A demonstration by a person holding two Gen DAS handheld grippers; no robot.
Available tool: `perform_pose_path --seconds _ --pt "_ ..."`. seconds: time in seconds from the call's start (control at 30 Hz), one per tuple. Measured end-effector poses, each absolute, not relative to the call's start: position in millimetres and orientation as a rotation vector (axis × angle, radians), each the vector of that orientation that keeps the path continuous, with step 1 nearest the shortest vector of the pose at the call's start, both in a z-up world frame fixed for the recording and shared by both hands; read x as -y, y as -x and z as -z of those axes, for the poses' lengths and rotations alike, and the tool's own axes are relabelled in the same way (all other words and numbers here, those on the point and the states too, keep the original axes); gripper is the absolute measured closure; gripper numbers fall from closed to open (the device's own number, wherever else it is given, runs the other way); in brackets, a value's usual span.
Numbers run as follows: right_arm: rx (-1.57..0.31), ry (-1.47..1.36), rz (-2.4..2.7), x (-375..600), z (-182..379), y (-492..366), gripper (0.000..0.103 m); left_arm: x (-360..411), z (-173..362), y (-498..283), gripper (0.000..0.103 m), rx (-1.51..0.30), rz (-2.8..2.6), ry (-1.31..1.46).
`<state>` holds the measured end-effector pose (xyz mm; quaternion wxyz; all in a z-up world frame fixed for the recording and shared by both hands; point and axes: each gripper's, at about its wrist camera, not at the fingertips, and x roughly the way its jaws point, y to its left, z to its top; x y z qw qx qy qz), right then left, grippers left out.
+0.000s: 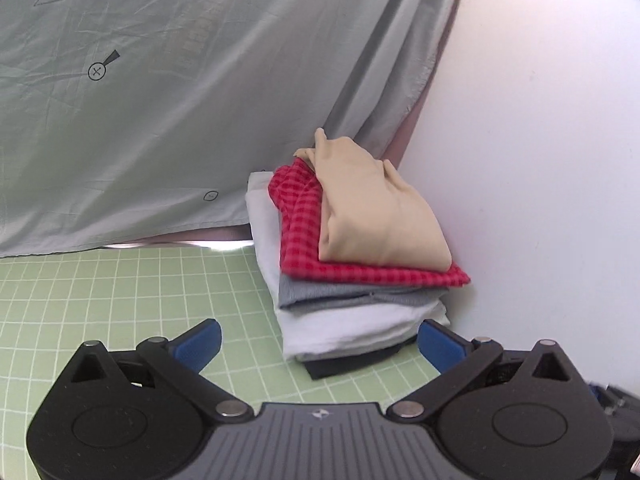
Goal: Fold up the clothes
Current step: 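Open both grippers and withdraw them from the clothes stack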
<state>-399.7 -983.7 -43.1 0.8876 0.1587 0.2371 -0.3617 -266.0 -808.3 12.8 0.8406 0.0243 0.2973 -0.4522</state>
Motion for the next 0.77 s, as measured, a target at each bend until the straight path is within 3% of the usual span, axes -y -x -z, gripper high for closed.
perform_pose_path --seconds 0.77 --pt "-0.468 -0.3 0.81 964.6 36.7 421.3 0.0 797.2 -12.4 283.9 0.0 -0.557 1.013 -0.179"
